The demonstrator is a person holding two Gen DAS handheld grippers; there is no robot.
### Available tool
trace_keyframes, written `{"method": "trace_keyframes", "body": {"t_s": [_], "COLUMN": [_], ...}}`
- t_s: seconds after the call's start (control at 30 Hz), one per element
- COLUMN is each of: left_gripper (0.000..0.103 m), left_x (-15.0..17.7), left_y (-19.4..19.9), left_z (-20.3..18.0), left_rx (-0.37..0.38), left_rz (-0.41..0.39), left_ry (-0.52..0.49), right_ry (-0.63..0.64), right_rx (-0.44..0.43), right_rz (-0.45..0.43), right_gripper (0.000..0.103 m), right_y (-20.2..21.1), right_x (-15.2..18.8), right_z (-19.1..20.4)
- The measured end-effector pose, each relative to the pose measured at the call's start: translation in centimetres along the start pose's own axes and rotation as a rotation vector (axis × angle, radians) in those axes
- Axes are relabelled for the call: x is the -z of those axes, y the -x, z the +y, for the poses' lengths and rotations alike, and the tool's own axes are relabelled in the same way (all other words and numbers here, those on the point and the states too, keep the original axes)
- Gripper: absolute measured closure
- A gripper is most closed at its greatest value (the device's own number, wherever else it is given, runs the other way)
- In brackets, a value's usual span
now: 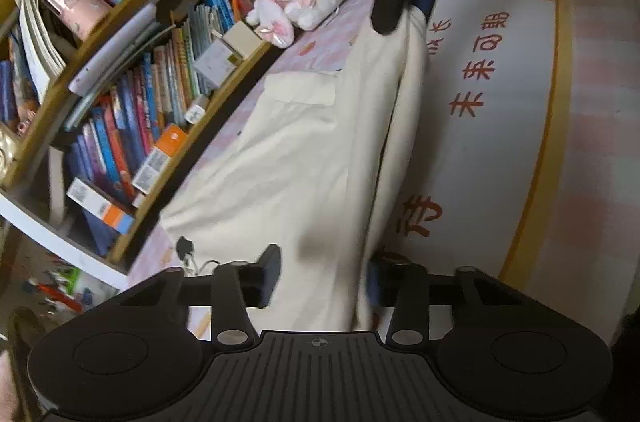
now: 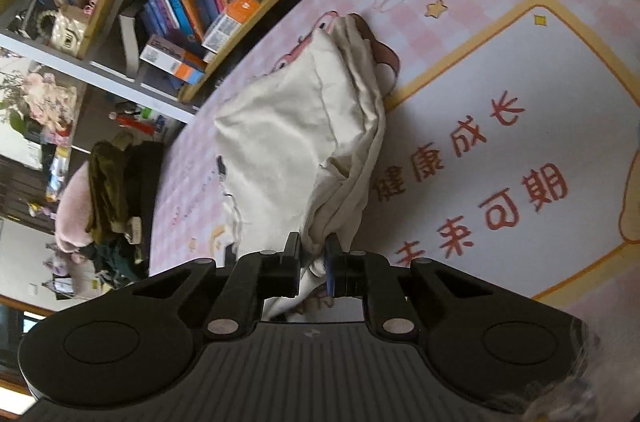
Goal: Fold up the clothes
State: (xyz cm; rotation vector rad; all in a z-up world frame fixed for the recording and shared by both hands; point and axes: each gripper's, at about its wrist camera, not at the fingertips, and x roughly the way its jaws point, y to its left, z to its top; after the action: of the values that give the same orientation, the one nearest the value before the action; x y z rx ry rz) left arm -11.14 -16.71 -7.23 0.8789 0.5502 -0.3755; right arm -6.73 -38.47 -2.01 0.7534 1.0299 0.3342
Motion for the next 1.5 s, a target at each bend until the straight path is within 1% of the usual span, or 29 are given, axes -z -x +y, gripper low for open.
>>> {"method": "trace_keyframes", "body": {"t_s": [0.03,0.1,0.13,0.17,0.2,0.27,0.3,0.33,0.37,0.4,0.43,0.47,0.57,0.6,0.67,0.7,0.77,0.9,0.97,1.03,1.1,1.13,1.17,1.2,1.23,1.27,1.33,1.37,1.5], "left_gripper": [0.076,0.080,0.080,0.080,0.080,0.080,0.080,0.080,0.079,0.079,0.079,0.079,0.077,0.077,0.077,0.077,0.078,0.077,0.077,0.077,0.077,0.078,0.078,0.077,0.076,0.076,0.076,0.076,0.076], "left_x": [0.0,0.1,0.1,0.1,0.1,0.2,0.2,0.2,0.2,0.2,0.2,0.2,0.1,0.1,0.0,0.0,0.0,0.0,0.1,0.2,0.3,0.3,0.4,0.4,0.5,0.6,0.9,1.1,2.2], "left_y": [0.0,-0.2,-0.2,-0.2,-0.3,-0.4,-0.4,-0.5,-0.5,-0.5,-0.5,-0.5,-0.4,-0.4,-0.3,-0.3,-0.2,-0.2,-0.1,-0.1,0.0,0.0,0.1,0.1,0.1,0.1,0.2,0.2,0.4], "left_z": [0.0,0.0,0.1,0.1,0.2,0.4,0.6,0.7,0.8,0.8,0.9,0.9,1.2,1.4,2.0,2.3,2.7,2.9,2.9,3.0,3.1,3.1,3.1,3.1,3.0,2.9,2.8,2.7,2.9], "left_rx": [0.014,0.040,0.047,0.054,0.059,0.068,0.074,0.078,0.082,0.084,0.085,0.086,0.093,0.100,0.115,0.122,0.134,0.138,0.140,0.144,0.146,0.147,0.147,0.147,0.145,0.142,0.134,0.129,0.094], "left_rz": [-0.001,-0.004,-0.006,-0.008,-0.010,-0.012,-0.012,-0.013,-0.013,-0.012,-0.012,-0.012,-0.011,-0.010,-0.010,-0.011,-0.011,-0.016,-0.019,-0.022,-0.026,-0.028,-0.030,-0.031,-0.032,-0.032,-0.031,-0.029,-0.010], "left_ry": [0.002,0.007,0.010,0.013,0.017,0.029,0.036,0.043,0.050,0.055,0.060,0.065,0.090,0.107,0.145,0.165,0.198,0.205,0.205,0.209,0.213,0.214,0.214,0.215,0.212,0.207,0.191,0.180,0.149], "right_ry": [0.013,0.071,0.117,0.180,0.266,0.466,0.598,0.743,0.893,1.029,1.165,1.297,1.665,1.771,1.918,1.959,1.983,1.956,1.952,1.982,2.006,2.009,2.012,2.015,2.013,2.003,1.985,1.975,1.963], "right_rx": [0.011,0.045,0.074,0.107,0.146,0.228,0.287,0.345,0.390,0.421,0.445,0.453,0.428,0.409,0.389,0.381,0.365,0.338,0.344,0.373,0.407,0.432,0.456,0.481,0.494,0.492,0.488,0.486,0.486], "right_rz": [0.002,0.005,0.003,-0.001,-0.008,-0.026,-0.035,-0.047,-0.067,-0.090,-0.113,-0.133,-0.165,-0.147,-0.081,-0.058,-0.040,-0.013,0.002,0.020,0.034,0.033,0.032,0.031,0.029,0.027,0.022,0.019,-0.022], "right_gripper": [0.092,0.086,0.080,0.063,0.055,0.040,0.034,0.022,0.012,0.009,0.003,0.000,0.000,0.000,0.000,0.000,0.000,0.000,0.001,0.004,0.016,0.030,0.047,0.056,0.070,0.079,0.089,0.092,0.096], "right_y": [0.0,0.0,0.1,0.2,0.4,0.6,0.5,0.4,0.2,0.0,-0.3,-0.6,-1.5,-2.0,-3.0,-3.5,-4.3,-5.6,-6.4,-7.2,-7.9,-8.2,-8.5,-8.7,-8.8,-8.7,-8.5,-8.3,-7.7], "right_x": [0.0,0.2,0.3,0.5,0.8,1.7,2.4,3.1,4.1,5.1,6.1,7.2,10.5,11.3,12.5,12.9,13.4,13.6,13.9,14.4,14.8,14.7,14.7,14.6,14.5,14.2,13.8,13.5,13.2], "right_z": [0.0,0.4,0.7,1.2,1.7,2.7,3.5,4.3,4.9,5.3,5.6,5.7,5.2,4.9,4.4,4.3,4.5,5.1,5.4,5.6,5.7,5.6,5.6,5.6,5.6,5.7,6.0,6.1,6.7]}}
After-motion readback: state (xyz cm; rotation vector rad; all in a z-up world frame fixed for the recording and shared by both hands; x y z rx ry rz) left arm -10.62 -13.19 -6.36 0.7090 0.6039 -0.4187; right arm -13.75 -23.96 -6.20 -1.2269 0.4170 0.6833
